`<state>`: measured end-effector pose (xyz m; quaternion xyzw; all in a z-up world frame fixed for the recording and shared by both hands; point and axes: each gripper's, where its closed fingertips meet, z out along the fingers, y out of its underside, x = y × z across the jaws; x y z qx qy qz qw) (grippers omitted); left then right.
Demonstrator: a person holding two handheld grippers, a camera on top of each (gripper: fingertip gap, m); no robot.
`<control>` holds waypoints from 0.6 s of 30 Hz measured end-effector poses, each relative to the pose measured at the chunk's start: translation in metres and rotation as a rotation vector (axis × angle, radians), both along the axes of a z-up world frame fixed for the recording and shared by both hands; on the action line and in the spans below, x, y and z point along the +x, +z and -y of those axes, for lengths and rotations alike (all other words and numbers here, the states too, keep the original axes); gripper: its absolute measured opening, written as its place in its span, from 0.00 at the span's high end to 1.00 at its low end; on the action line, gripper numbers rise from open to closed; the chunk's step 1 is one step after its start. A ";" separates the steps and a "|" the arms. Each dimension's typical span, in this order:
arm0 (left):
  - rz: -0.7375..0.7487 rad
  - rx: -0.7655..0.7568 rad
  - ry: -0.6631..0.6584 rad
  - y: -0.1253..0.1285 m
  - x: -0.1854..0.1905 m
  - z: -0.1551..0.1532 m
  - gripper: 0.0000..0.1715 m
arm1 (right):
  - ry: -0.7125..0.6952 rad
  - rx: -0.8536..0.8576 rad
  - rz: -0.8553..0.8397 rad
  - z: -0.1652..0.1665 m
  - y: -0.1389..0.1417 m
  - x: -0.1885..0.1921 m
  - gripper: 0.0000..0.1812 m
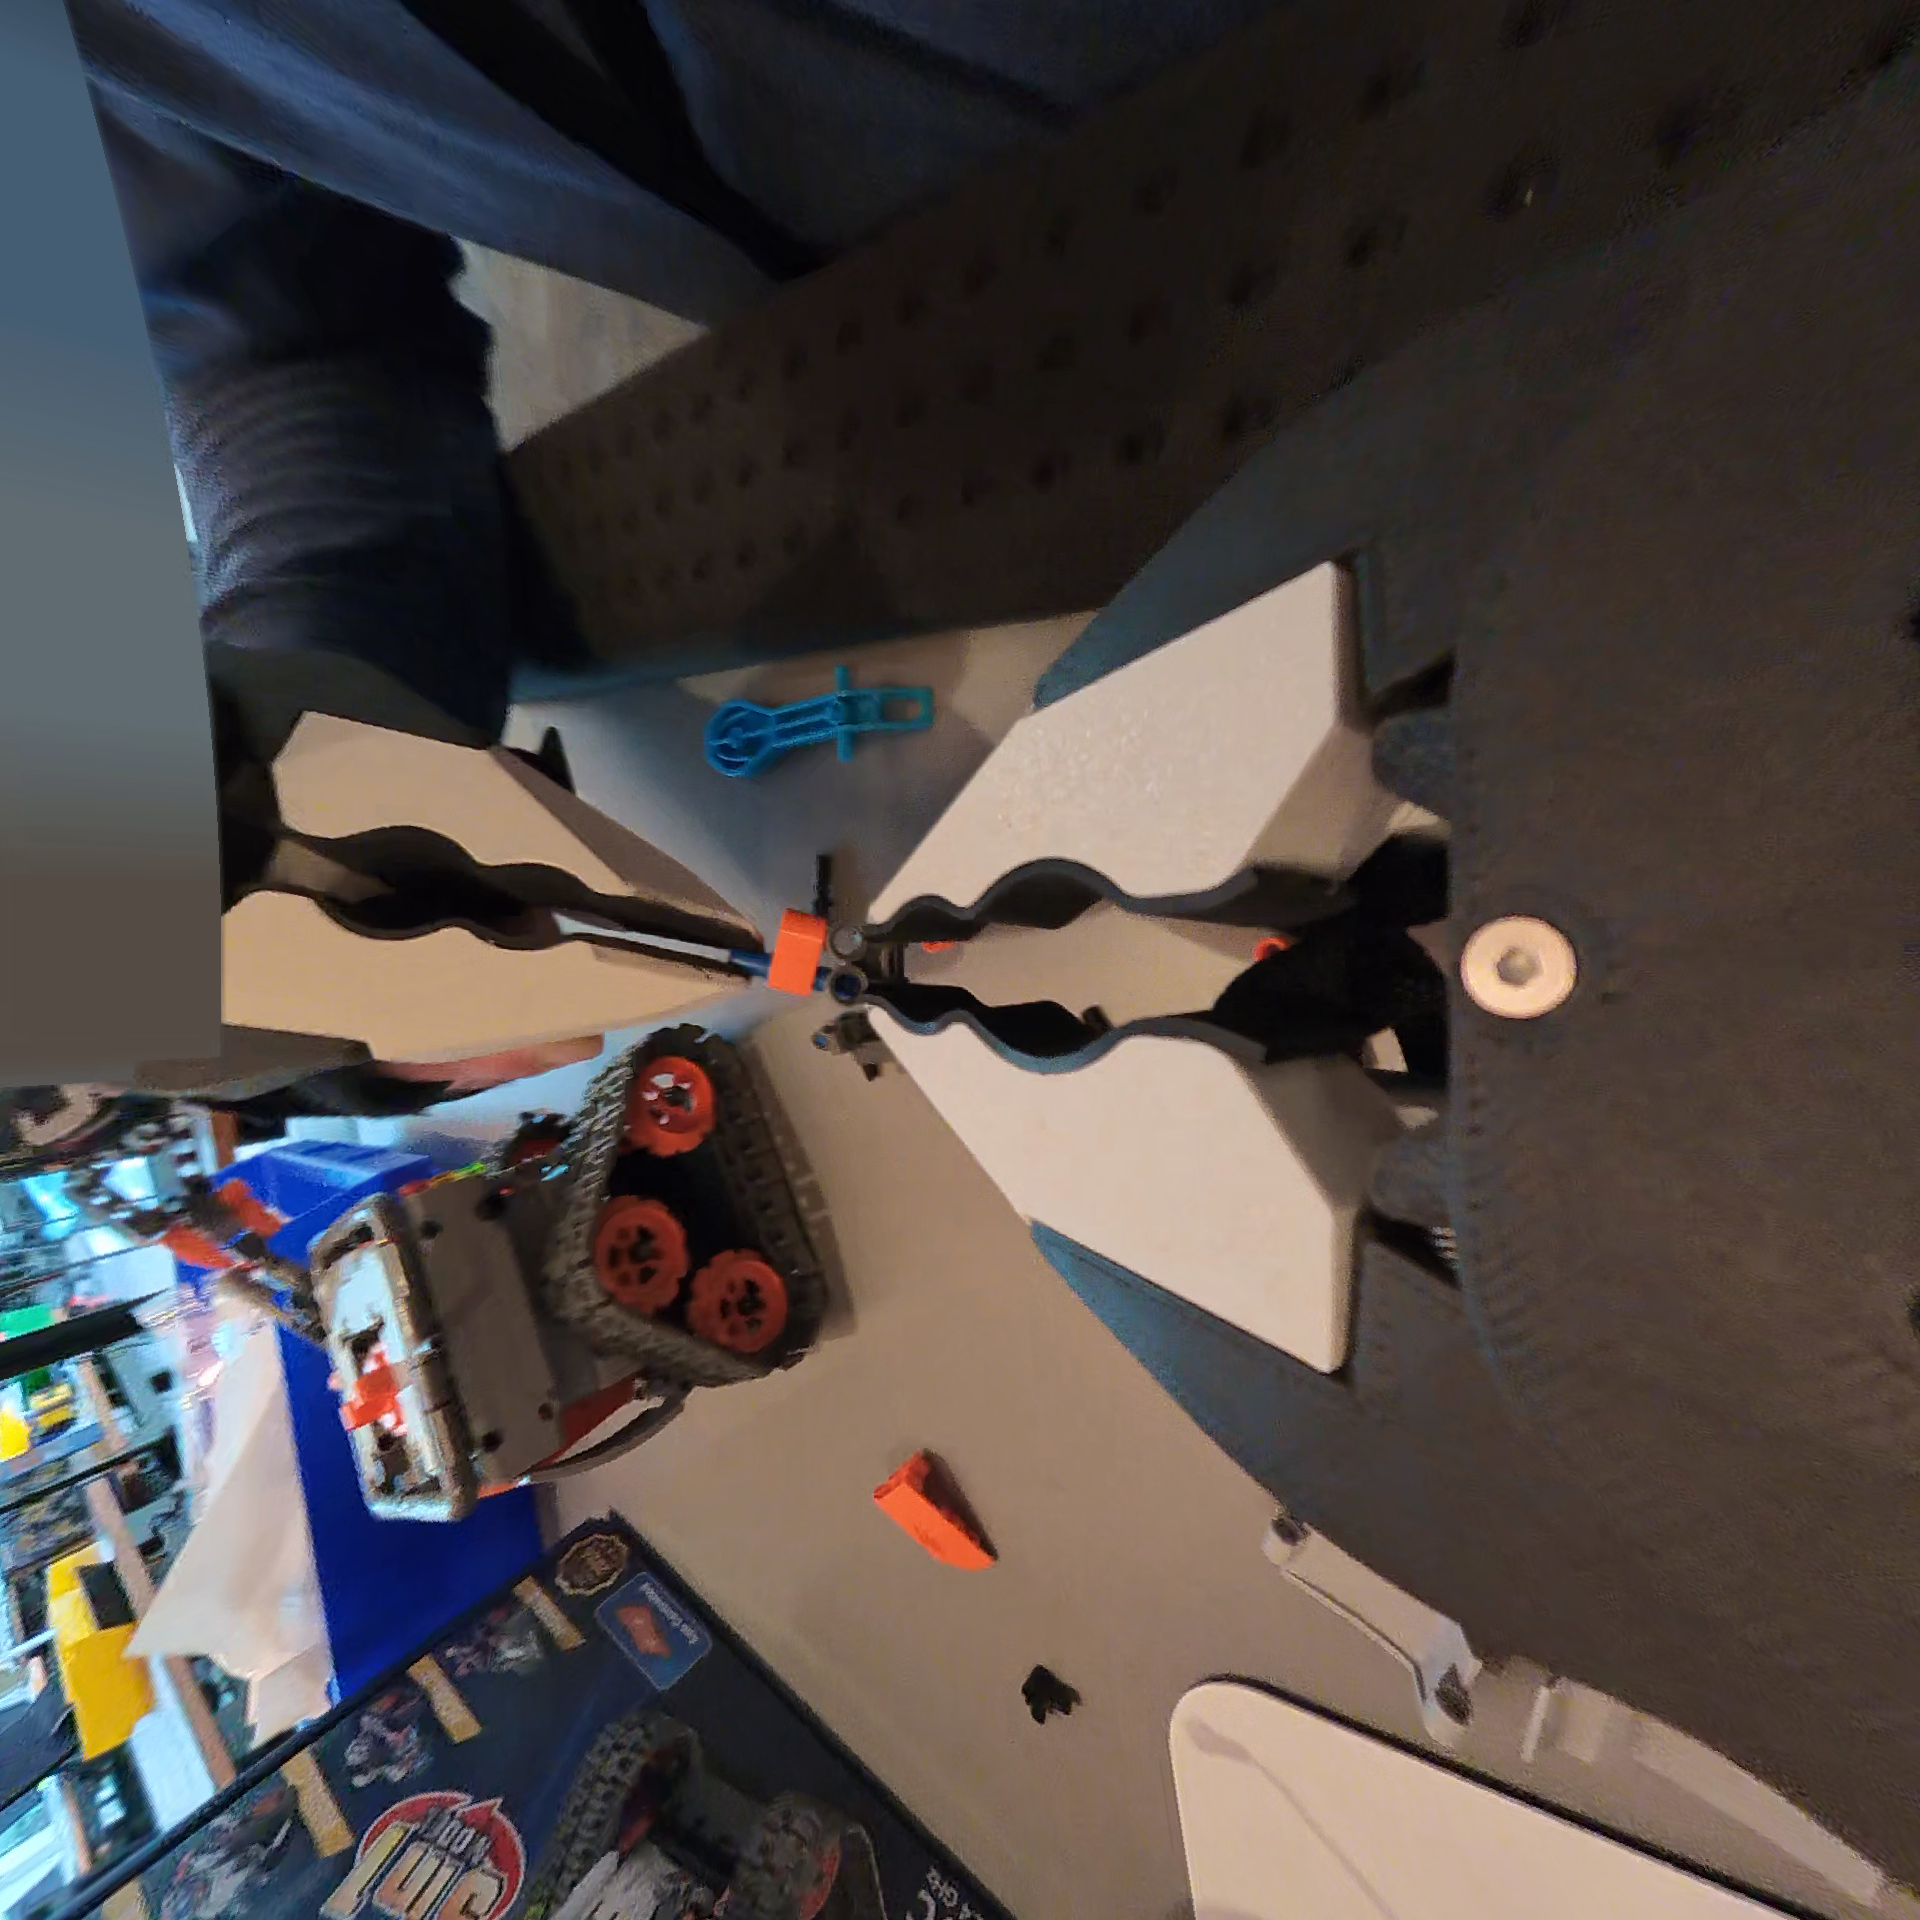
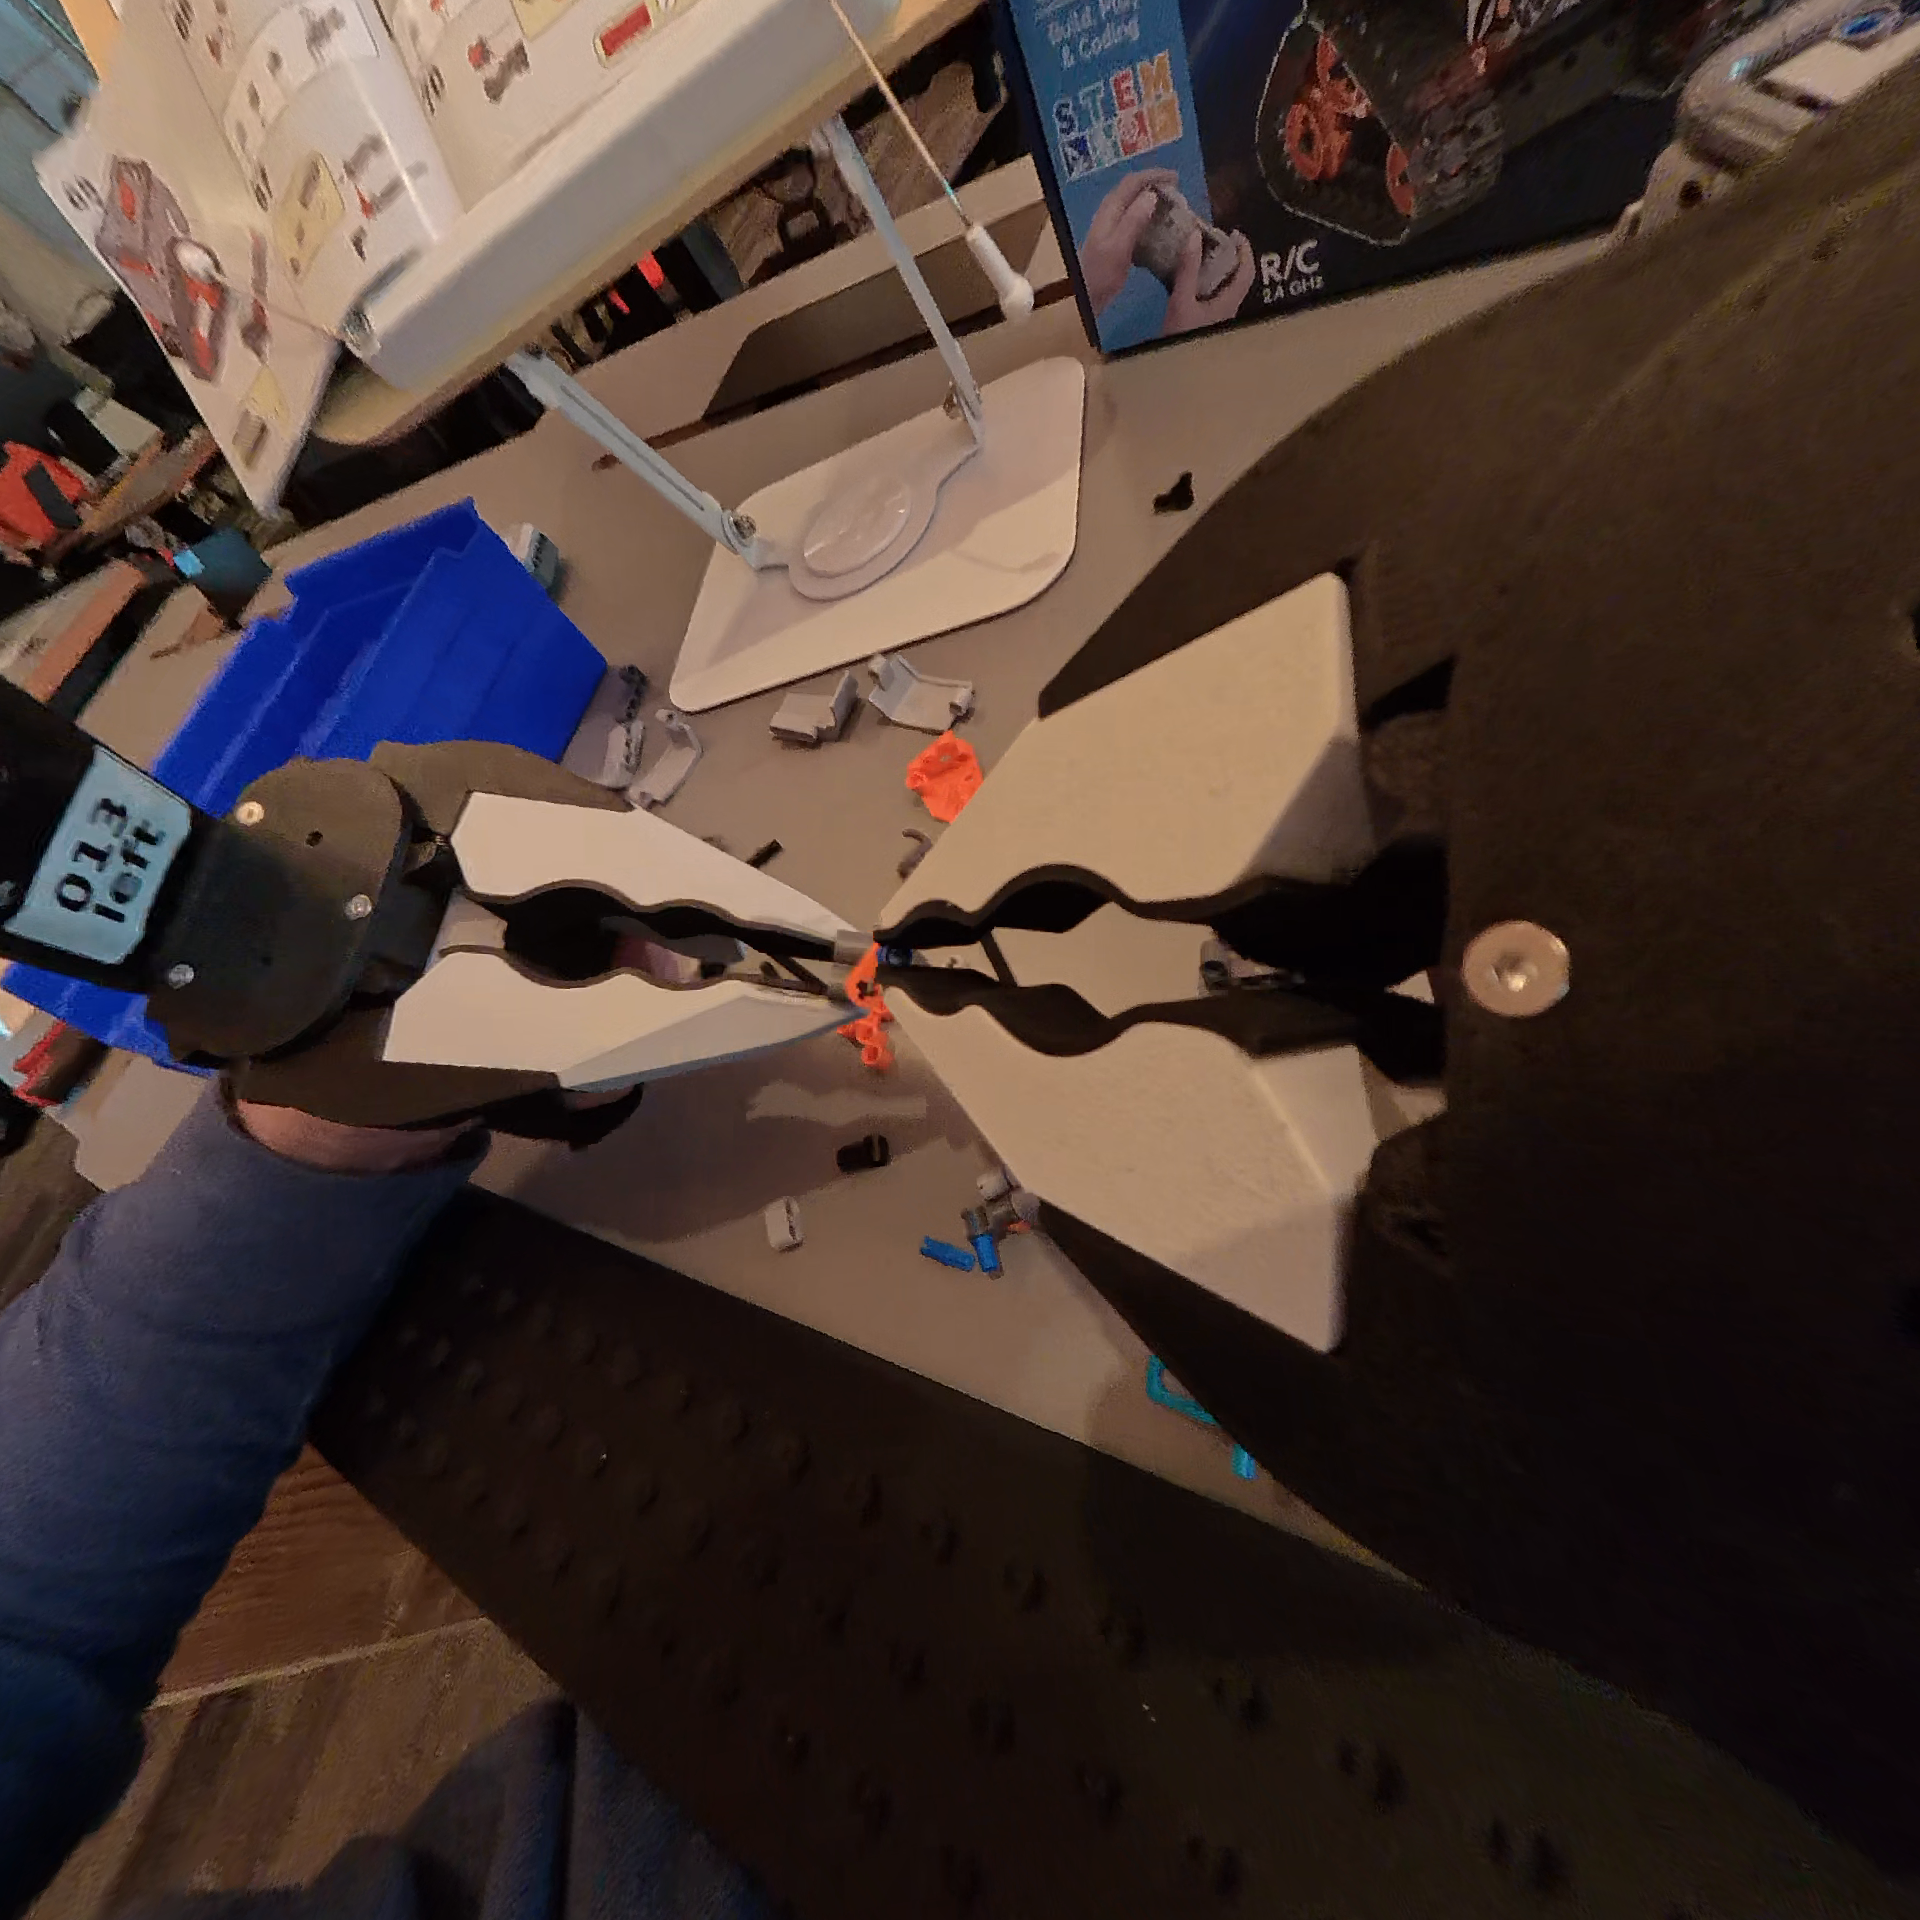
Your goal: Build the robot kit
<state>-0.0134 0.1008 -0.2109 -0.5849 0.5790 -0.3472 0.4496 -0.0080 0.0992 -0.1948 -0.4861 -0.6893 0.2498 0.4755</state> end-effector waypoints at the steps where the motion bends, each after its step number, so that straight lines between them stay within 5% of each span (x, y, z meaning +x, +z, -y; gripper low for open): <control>1: -0.019 0.011 0.002 -0.004 0.000 0.000 0.97 | 0.001 -0.010 0.009 0.000 -0.003 0.000 1.00; 6: 0.014 0.012 -0.014 0.001 0.002 0.002 0.97 | 0.025 -0.077 -0.043 0.001 0.002 0.002 1.00; 18: 0.354 -0.163 -0.055 0.051 0.004 0.008 0.97 | 0.080 -0.215 -0.318 0.003 0.042 0.007 1.00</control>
